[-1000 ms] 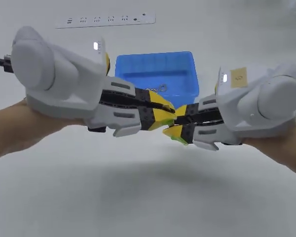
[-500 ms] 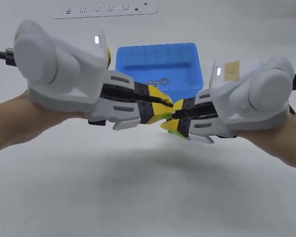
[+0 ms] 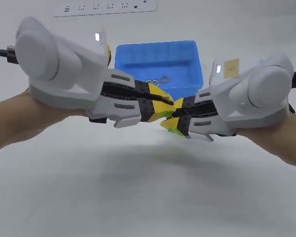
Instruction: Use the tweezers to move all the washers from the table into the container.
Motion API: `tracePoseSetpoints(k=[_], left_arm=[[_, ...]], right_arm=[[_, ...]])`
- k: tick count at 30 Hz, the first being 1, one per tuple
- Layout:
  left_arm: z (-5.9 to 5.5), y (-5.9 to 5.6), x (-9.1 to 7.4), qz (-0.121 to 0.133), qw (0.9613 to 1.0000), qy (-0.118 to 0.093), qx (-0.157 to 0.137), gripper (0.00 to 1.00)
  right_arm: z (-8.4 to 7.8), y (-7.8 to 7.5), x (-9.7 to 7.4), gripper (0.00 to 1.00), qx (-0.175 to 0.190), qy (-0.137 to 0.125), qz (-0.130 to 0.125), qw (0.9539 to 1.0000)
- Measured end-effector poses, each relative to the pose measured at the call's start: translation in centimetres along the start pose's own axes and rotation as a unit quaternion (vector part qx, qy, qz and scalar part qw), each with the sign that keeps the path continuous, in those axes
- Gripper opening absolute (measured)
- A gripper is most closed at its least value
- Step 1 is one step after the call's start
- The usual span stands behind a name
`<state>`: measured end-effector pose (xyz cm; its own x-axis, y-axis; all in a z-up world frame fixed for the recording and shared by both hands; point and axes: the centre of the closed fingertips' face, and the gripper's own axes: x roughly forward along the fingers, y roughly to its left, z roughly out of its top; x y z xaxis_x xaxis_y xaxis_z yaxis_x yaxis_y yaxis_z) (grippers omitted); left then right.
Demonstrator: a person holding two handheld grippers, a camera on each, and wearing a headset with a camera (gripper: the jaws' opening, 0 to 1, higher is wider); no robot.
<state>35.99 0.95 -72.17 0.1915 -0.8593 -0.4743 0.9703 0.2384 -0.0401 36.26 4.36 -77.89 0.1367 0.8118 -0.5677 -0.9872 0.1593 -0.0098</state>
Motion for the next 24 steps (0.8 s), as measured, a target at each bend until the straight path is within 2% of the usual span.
tracePoseSetpoints(k=[24], left_arm=[[0.25,-0.05,0.26,-0.01,0.9999,-0.005,-0.009,0.08]], right_arm=[[0.08,0.29,-0.3,0.12,0.01,-0.005,0.0,0.9999]])
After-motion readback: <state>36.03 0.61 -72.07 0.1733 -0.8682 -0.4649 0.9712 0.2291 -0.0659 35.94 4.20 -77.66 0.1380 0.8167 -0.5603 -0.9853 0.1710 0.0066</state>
